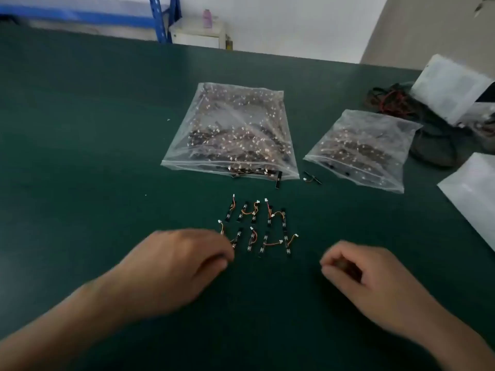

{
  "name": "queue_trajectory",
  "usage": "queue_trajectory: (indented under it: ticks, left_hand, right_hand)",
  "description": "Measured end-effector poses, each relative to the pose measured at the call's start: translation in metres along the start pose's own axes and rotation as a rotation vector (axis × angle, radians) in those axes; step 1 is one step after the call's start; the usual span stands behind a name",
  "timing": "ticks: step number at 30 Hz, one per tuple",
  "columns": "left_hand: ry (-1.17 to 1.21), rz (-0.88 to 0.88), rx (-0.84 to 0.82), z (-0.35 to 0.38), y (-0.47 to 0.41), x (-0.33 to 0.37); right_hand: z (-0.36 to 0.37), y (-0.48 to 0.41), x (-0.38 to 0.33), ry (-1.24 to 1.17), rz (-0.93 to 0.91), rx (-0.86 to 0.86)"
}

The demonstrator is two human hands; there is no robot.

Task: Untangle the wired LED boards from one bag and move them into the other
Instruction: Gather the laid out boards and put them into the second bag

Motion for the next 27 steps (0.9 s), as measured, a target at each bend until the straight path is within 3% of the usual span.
queue_trajectory:
  ticks: [4,11,21,27]
  left_hand:
    - [0.083,-0.282,0.19,-0.006,-0.047,-0.052]
    - [0.151,-0.372,0.29,0.001,-0.049,-0.094]
    - [0.041,-0.51,0.193,0.006,-0.064,-0.106]
    - [0.073,-0.451,0.142,0.002,-0.098,-0.105]
  right_hand:
    - [-0.027,-0.055,0.015,0.052,0.023,0.143]
    - [-0.04,-0.104,0.025,0.091,0.008,0.214]
    - [-0.039,-0.102,0.03,0.035,0.0,0.276]
    - [-0.039,-0.103,0.028,0.062,0.039,0.292]
Point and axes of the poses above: each hand's wrist, its own y-axis away from the middle knuckle, its own z-axis out of the palm, x = y × z, the point moved 7 cm from there along -y, towards the middle knuckle, and after that the axes turned 15 degrees about -x, right-handed, at the moved point
